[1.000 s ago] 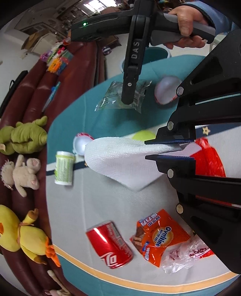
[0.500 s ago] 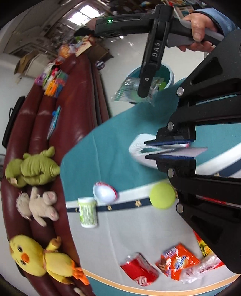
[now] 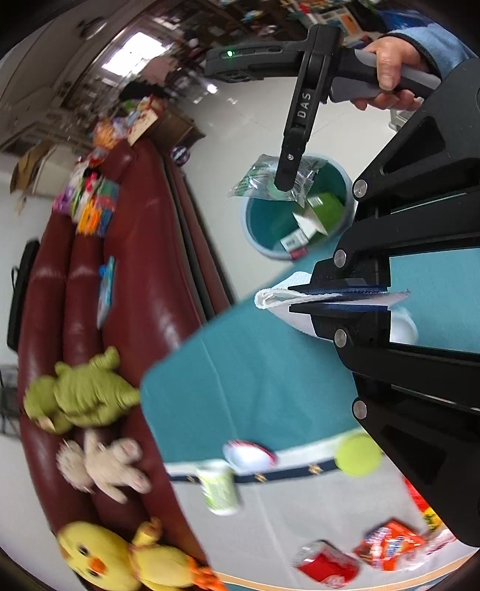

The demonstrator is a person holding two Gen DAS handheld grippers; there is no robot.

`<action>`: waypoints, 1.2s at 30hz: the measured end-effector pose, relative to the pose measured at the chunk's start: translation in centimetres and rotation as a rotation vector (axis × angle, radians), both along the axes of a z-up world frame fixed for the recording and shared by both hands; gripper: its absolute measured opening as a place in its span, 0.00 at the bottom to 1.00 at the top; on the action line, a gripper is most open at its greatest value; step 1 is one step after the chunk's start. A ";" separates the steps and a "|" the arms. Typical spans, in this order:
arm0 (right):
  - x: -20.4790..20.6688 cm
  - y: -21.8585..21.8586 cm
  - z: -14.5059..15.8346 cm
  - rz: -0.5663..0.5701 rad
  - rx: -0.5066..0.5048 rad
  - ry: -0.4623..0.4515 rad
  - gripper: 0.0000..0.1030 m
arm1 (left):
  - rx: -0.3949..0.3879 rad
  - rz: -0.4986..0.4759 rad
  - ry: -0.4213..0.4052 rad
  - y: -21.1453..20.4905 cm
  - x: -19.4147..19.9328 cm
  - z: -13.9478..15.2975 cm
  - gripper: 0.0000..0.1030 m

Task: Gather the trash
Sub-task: 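Carry the clear wrapper over the teal bin with the right tool while left tool lifts the tissue, then open both tools over the teal bin, dropping tissue and wrapper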

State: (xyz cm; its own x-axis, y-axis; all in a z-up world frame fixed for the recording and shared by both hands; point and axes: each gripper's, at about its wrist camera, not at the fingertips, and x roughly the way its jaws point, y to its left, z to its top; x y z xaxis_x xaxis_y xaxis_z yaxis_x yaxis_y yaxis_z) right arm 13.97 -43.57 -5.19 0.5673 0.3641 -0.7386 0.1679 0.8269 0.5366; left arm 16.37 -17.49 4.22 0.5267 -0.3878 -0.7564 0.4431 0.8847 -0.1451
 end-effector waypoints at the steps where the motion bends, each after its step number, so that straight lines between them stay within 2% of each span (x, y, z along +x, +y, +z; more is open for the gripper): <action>1: -0.1 -1.0 -0.1 -0.019 0.003 -0.001 0.60 | 0.002 -0.015 -0.010 -0.9 0.0 0.3 0.04; 5: -1.0 -5.0 -0.7 -0.097 0.012 0.001 0.60 | 0.011 -0.084 -0.052 -5.3 0.4 1.6 0.04; 9: -1.9 -7.8 -1.5 -0.139 0.012 0.015 0.60 | 0.010 -0.162 -0.033 -9.5 0.9 1.1 0.04; 12: -2.4 -9.5 -2.3 -0.166 0.021 0.031 0.60 | 0.023 -0.218 0.015 -12.4 1.1 -0.8 0.04; 16: -2.9 -11.8 -3.9 -0.205 0.044 0.064 0.60 | 0.055 -0.276 0.108 -15.5 1.4 -4.8 0.04; 23: -2.9 -13.7 -5.3 -0.231 0.059 0.095 0.60 | 0.121 -0.309 0.224 -19.3 3.1 -10.2 0.07; 24: -2.8 -13.9 -5.4 -0.235 0.059 0.098 0.60 | 0.132 -0.305 0.235 -19.7 3.3 -10.8 0.11; 26: -2.7 -14.2 -5.7 -0.241 0.060 0.105 0.61 | 0.161 -0.293 0.251 -20.2 3.9 -11.9 0.28; 27: -2.6 -14.2 -5.8 -0.243 0.061 0.109 0.61 | 0.175 -0.281 0.251 -20.1 4.0 -12.3 0.50; 28: -2.6 -14.3 -5.9 -0.246 0.062 0.113 0.61 | 0.188 -0.269 0.241 -20.0 4.2 -12.5 0.66; 31: -2.3 -14.6 -6.5 -0.251 0.064 0.125 0.61 | 0.196 -0.251 0.209 -19.0 4.1 -12.5 0.78; 36: -1.8 -14.5 -7.1 -0.247 0.068 0.143 0.61 | 0.190 -0.224 0.207 -17.2 4.5 -12.6 0.84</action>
